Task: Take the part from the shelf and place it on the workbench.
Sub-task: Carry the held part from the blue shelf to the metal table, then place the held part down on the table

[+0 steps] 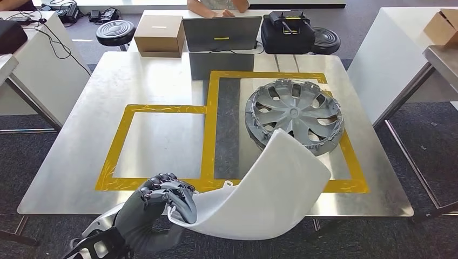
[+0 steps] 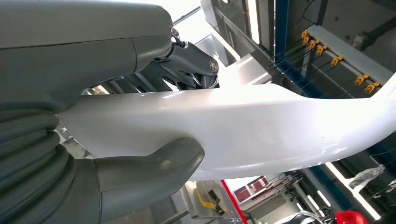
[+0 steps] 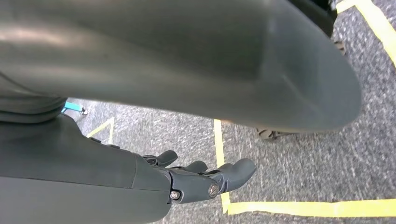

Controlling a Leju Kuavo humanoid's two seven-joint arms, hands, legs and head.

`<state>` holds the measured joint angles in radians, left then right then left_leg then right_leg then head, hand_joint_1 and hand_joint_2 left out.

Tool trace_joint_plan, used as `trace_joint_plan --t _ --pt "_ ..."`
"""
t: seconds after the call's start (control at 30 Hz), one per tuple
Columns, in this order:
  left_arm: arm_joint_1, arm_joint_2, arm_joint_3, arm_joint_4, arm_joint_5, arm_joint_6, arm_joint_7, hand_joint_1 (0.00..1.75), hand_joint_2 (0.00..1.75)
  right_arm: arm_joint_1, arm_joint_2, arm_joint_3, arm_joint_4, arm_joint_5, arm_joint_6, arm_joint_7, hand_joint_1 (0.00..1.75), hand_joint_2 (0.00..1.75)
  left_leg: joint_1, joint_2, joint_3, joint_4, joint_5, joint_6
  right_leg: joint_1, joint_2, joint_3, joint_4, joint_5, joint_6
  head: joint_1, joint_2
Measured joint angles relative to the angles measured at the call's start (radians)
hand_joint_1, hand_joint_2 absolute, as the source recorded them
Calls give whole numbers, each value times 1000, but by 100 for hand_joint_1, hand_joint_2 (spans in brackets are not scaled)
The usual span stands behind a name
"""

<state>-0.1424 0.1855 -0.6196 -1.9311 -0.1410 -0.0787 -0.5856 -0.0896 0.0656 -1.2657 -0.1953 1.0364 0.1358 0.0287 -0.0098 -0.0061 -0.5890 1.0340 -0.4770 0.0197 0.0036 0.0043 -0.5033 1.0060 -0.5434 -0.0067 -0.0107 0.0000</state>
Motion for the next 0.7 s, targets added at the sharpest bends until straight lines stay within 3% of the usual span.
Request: trace_joint_plan --t 0.13,0.4,0.6,0.7 --pt "26 0 15 -18 -9 13 -29 175 175 1 0 2 0 6 -1 4 0 0 0 0 1 0 0 0 -1 0 1 -3 0 13 0 0" --pt "67 -33 29 -55 -182 93 -43 175 175 3 15 4 0 8 -1 17 0 0 3 0 6 0 1 -2 0 -1 5 -2 0 13 0 0" --pt "8 -60 50 -15 -472 234 26 175 175 1 21 21 0 27 -1 8 0 0 4 0 7 -1 3 -4 1 -2 6 -2 0 13 0 0" --pt "-28 -56 49 61 -520 297 24 175 175 0 23 29 0 33 -1 1 0 0 4 0 8 -1 3 -4 1 -2 6 -1 1 12 0 0"
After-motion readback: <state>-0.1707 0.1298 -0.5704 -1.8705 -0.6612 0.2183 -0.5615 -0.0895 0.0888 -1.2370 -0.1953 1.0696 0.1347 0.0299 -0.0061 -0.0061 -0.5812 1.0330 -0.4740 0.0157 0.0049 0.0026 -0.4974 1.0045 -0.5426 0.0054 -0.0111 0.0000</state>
